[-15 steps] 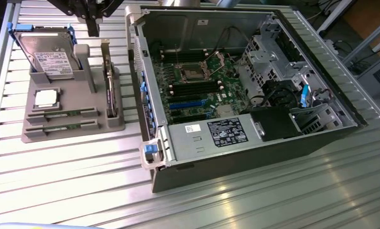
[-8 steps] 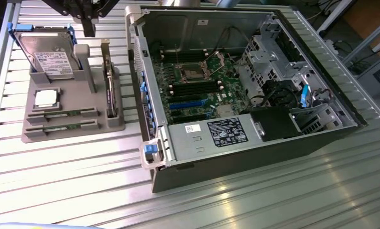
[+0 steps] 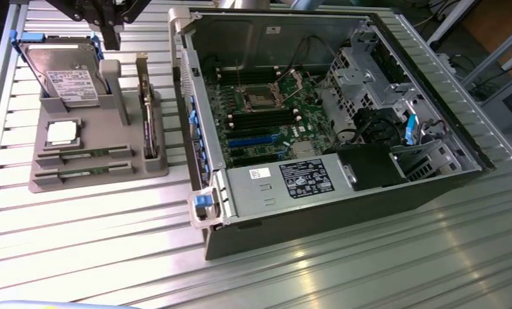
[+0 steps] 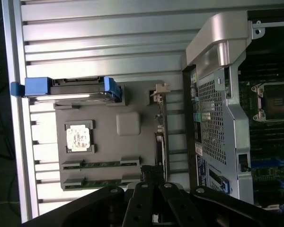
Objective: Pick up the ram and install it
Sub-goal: 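Reach for the ram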
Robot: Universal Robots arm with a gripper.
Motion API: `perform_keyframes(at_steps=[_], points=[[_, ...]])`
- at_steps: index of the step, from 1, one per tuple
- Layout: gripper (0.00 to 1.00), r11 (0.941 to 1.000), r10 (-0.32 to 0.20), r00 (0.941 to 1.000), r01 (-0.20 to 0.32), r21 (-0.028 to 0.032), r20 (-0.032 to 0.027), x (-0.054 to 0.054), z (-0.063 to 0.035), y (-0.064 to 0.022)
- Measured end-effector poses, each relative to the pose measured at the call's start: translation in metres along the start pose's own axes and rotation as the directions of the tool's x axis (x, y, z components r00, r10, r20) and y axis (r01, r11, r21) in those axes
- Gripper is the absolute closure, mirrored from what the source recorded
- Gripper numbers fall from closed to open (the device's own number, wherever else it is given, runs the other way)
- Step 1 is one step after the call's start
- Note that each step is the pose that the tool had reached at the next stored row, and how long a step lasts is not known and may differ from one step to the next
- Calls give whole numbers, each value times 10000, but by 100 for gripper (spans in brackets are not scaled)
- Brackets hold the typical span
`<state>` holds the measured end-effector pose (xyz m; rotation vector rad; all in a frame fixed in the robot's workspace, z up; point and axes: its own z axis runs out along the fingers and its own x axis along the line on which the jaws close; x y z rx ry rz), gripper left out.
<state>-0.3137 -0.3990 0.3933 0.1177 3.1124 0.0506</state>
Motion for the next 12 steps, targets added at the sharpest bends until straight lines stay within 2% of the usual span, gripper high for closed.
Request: perform_keyframes(at_steps=[12], points=[[90, 10000, -1, 10000, 1, 36, 3, 114, -3, -8]])
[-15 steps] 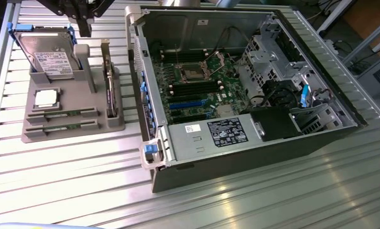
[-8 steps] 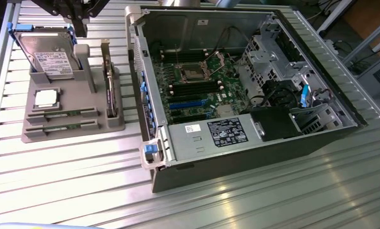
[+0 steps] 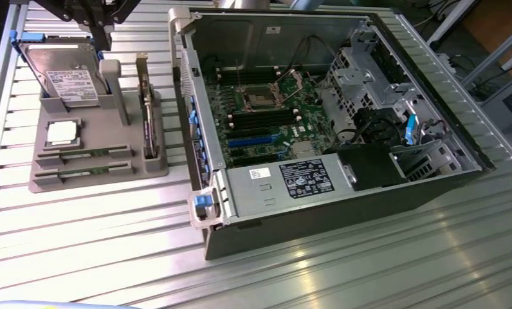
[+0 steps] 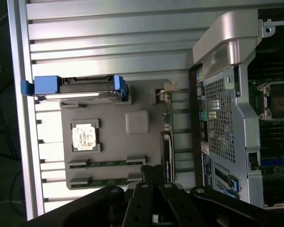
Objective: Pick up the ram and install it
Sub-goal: 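Reach for the ram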
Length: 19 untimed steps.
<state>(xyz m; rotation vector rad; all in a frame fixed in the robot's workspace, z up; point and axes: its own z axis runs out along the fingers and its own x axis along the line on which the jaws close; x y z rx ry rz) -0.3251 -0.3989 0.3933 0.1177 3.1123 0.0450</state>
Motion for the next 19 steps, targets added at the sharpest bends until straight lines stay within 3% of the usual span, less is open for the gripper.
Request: perform_keyframes(at_steps=[9, 19], points=[[90, 10000, 0, 10000, 0, 16, 1, 112, -3, -8], [90, 10000, -1, 10000, 1, 38, 2, 110, -5, -56]])
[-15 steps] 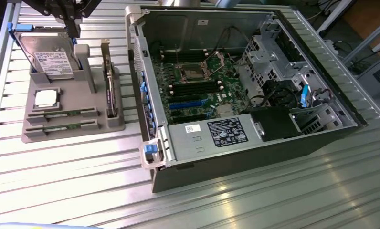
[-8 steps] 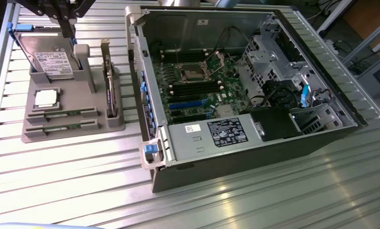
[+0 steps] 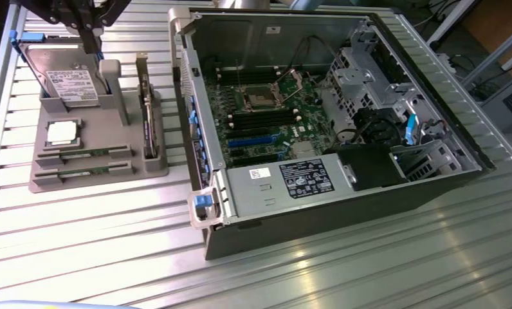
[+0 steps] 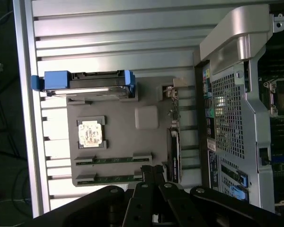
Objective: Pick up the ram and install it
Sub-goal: 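Reach for the ram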
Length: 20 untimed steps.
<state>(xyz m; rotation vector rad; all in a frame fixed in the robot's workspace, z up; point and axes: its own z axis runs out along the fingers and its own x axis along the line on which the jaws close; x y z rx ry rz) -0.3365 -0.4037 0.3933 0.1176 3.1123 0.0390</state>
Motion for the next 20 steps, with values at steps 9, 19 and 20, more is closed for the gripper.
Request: perform_keyframes(at_steps=[9, 19, 20], points=[[90, 9999, -3, 10000, 3, 116, 9, -5, -2, -71], [90, 9999, -4, 10000, 4, 129, 10, -17, -5, -227], [90, 9999, -3, 10000, 3, 132, 10, -19, -6, -251]])
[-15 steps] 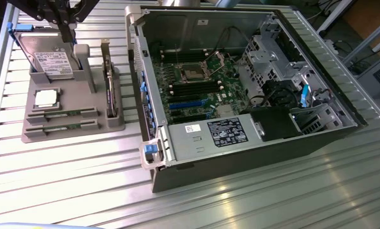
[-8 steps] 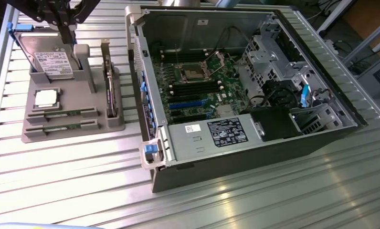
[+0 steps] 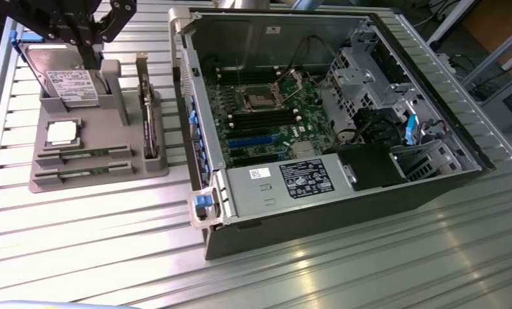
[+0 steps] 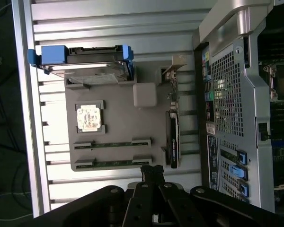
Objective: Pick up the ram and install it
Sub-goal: 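Reach for the ram, then pick up the ram and move it above insertion slot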
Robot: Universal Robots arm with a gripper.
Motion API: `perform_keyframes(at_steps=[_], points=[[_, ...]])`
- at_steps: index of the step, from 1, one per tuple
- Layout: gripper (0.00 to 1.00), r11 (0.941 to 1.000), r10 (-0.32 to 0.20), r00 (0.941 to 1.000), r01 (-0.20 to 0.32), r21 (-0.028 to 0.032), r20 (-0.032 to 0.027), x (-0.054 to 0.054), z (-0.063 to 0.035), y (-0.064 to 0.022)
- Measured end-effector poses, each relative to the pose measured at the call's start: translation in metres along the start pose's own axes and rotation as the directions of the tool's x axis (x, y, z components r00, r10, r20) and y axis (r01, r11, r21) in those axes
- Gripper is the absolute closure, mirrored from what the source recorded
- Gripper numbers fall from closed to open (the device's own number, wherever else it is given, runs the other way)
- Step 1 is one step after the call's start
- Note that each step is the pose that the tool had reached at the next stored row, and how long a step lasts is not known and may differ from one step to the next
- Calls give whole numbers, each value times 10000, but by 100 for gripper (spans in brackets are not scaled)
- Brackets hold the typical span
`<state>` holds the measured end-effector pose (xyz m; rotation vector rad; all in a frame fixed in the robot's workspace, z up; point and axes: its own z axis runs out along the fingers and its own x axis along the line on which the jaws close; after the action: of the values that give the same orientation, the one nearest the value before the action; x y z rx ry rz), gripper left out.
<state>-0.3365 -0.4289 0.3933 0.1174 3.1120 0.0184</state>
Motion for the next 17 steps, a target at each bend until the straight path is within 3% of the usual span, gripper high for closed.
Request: perform_keyframes(at_steps=[17], points=[[90, 10000, -1, 10000, 1, 4, 1, -2, 0, -30]])
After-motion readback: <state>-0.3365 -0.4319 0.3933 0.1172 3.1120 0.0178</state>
